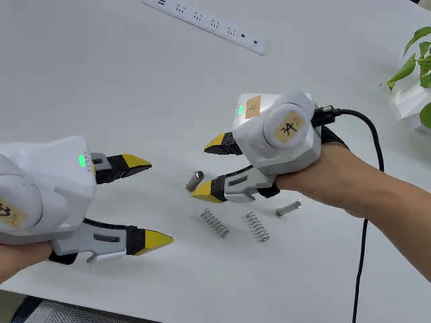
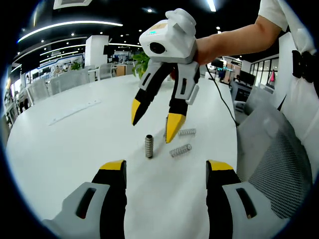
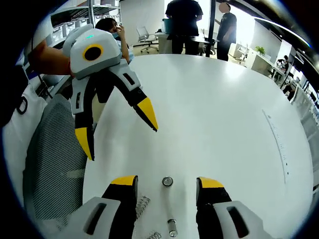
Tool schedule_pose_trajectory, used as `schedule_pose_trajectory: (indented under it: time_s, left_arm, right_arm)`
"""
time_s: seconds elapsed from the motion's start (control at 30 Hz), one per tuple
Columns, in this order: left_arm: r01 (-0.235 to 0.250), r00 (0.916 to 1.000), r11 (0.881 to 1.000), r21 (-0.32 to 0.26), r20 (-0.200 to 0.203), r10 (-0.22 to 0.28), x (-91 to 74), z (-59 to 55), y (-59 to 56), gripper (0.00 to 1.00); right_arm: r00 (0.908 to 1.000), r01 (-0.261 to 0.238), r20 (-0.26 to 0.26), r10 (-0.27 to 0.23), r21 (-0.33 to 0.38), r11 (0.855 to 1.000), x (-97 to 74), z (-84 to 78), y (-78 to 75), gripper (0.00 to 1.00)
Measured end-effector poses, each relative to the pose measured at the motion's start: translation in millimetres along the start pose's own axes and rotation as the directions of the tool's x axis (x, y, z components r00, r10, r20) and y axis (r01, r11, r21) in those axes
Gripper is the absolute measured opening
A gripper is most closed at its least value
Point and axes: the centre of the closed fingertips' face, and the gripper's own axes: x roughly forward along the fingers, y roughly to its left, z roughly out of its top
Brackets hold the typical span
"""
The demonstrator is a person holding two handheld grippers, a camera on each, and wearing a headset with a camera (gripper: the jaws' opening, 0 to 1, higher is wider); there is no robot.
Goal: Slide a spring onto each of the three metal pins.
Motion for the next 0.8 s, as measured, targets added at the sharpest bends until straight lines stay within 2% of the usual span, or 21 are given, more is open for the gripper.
schedule_pose_trajectory:
  time_s: [0.37,0.7,0.8]
  left_arm:
    - [-0.008,0.9995,0.999,0.034,-0.029,0.009,-4.5,3.2,-0.5,0.64]
    - [-0.014,0.9976,0.997,0.073,-0.066,0.019,-8.9,4.3,-1.1,0.64]
    - [-0.012,0.9969,0.997,0.082,-0.076,0.019,-10.1,3.8,-2.9,0.63]
  right_arm:
    - [0.9951,0.026,0.094,-0.03,0.039,0.999,-26.5,-8.3,6.8,0.6]
    - [0.9815,0.055,0.178,-0.07,0.087,0.995,-53.9,-23.9,15.1,0.73]
    - [0.9738,0.061,0.212,-0.082,0.104,0.993,-61.7,-27.9,18.1,0.77]
